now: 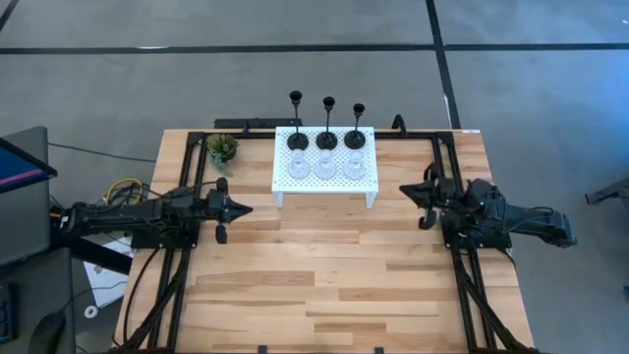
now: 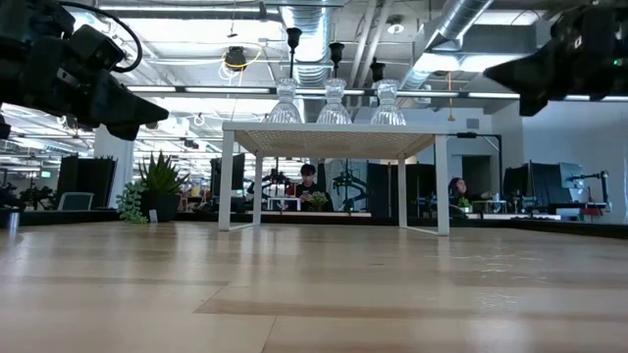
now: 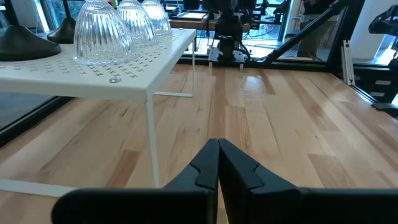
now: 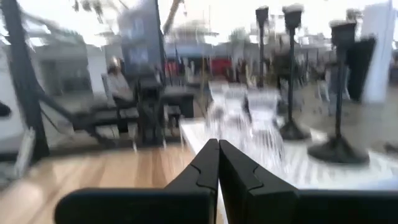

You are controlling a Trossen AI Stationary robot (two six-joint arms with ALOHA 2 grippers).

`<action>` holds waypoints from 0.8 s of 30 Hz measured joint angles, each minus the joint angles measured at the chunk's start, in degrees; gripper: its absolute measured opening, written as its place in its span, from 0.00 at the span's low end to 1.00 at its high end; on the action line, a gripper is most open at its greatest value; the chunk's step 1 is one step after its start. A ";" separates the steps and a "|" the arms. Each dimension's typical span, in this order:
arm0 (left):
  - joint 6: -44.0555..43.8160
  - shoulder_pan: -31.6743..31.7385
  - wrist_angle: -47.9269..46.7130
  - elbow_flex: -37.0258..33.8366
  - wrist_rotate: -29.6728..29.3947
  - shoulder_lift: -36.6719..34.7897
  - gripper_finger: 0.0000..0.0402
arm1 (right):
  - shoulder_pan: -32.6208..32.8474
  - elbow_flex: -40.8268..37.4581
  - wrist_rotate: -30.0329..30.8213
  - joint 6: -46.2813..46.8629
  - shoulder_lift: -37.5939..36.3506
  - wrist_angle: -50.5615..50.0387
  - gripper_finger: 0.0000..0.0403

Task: Pick & Place candle stick holders
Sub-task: Return to Home Position

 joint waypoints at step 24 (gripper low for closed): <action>-1.11 0.00 -0.02 0.00 0.00 0.00 0.02 | 3.51 -2.56 -4.26 -0.55 0.00 -0.83 0.00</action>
